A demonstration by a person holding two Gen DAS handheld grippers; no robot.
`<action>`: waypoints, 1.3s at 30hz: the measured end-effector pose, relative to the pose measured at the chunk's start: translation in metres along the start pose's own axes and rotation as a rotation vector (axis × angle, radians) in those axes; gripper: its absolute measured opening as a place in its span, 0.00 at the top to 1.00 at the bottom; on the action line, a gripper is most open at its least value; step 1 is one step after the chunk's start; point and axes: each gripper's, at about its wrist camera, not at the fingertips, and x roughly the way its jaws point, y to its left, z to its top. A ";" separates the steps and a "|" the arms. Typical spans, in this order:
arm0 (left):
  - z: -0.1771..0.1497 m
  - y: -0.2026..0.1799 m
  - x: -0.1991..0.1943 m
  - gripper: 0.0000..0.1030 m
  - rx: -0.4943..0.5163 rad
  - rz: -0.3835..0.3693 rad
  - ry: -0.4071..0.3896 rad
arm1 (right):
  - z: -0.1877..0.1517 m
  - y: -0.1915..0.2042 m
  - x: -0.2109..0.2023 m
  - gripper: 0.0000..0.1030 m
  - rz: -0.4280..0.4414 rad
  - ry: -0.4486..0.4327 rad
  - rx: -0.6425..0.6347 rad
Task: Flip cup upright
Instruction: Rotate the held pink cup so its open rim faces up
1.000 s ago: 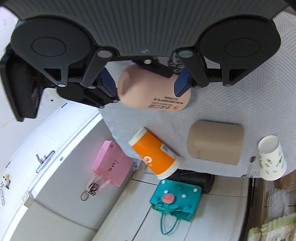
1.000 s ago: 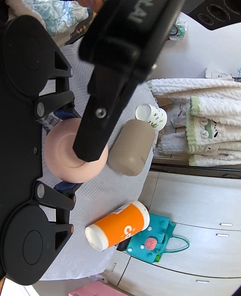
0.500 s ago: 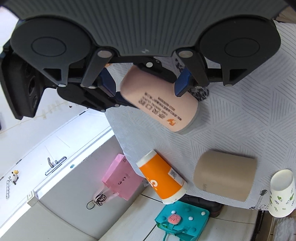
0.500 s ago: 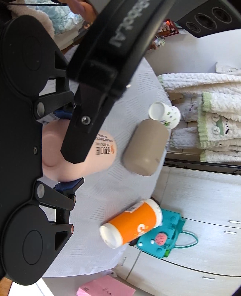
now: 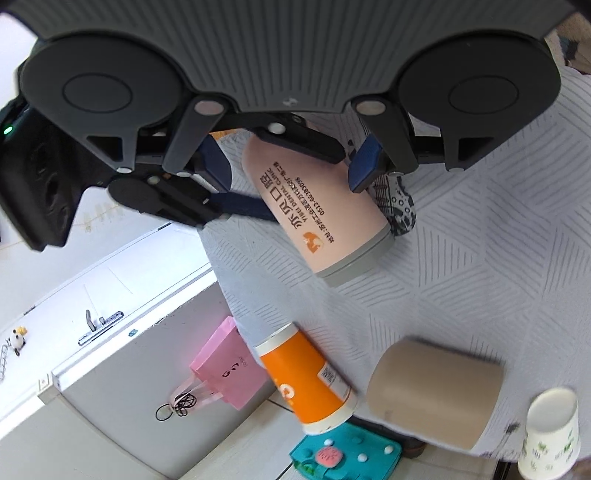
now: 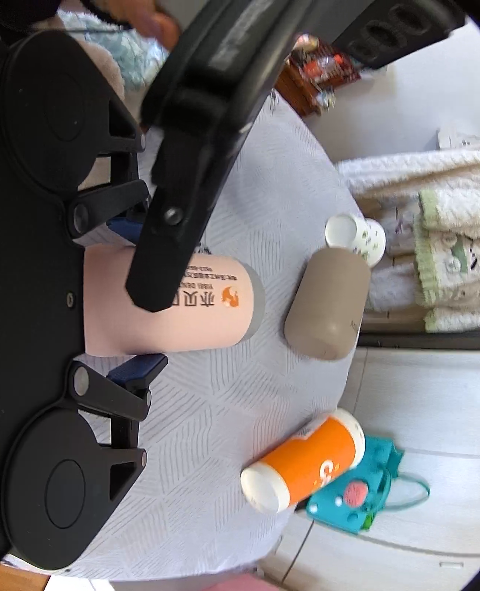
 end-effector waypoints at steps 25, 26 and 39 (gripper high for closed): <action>0.020 -0.025 0.002 0.43 0.249 0.059 -0.192 | 0.017 -0.030 -0.003 0.33 0.034 -0.141 -0.106; 0.022 -0.026 -0.001 0.44 0.259 0.056 -0.203 | 0.019 -0.031 -0.003 0.34 0.023 -0.173 -0.103; 0.037 -0.031 -0.008 0.46 0.451 0.176 -0.365 | 0.016 -0.041 0.021 0.34 -0.009 -0.545 -0.086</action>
